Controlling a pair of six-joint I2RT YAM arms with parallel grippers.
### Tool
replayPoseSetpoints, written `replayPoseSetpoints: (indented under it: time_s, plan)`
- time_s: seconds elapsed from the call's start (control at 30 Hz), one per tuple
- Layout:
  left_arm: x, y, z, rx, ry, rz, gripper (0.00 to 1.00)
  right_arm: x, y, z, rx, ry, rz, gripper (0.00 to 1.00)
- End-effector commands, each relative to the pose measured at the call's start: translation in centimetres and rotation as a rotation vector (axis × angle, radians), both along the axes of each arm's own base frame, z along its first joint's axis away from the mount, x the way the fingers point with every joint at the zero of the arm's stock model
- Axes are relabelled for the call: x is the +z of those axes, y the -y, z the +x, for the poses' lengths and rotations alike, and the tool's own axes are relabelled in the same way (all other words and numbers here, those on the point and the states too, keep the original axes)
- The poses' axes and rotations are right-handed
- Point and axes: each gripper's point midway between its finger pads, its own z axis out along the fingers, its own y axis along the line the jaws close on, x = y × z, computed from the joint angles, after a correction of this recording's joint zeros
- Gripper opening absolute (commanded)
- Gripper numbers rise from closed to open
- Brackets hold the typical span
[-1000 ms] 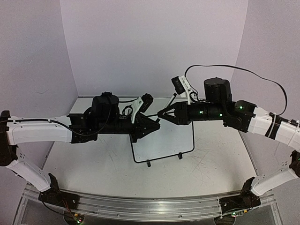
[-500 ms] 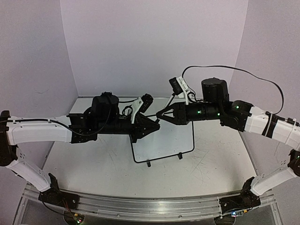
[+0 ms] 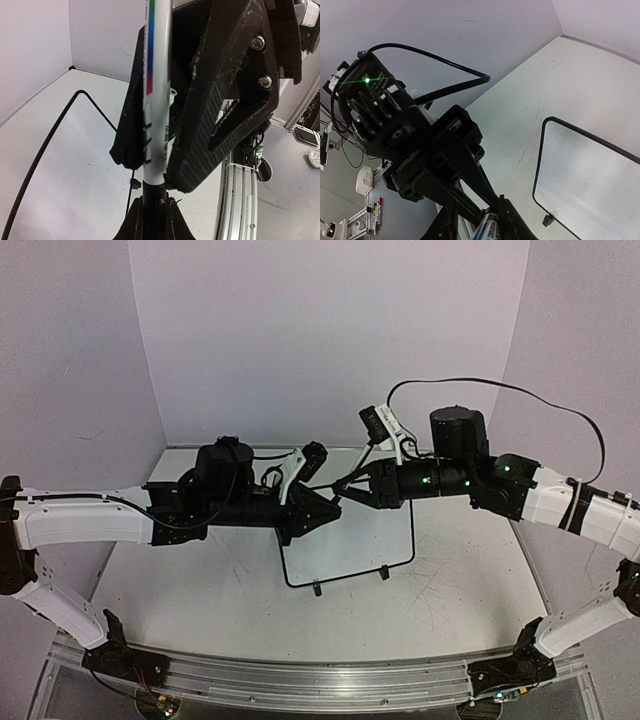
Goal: Write a sentence on the whiteboard
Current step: Pass from the left arm to the right
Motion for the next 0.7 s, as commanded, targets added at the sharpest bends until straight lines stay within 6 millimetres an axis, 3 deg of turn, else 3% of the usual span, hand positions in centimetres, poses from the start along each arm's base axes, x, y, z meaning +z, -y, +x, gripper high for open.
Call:
replayPoseSetpoints:
  time_s: [0.0,0.13,0.23,0.67]
  plan:
    - [2.6,-0.3,-0.6,-0.038,0.063,-0.04,0.0,1.3,-0.3,-1.5,0.09,0.022,0.018,0.22]
    - [1.9,-0.4,-0.5,-0.038,0.075,0.011,0.0,1.3,0.6,-1.2,0.083,0.01,0.023,0.39]
    - [1.6,-0.7,-0.3,-0.024,0.081,0.035,0.0,1.4,1.3,-1.1,0.088,0.0,0.031,0.42]
    - [2.2,-0.3,-0.4,-0.038,0.087,0.028,0.0,-0.7,0.7,-2.2,0.194,-0.049,-0.004,0.31]
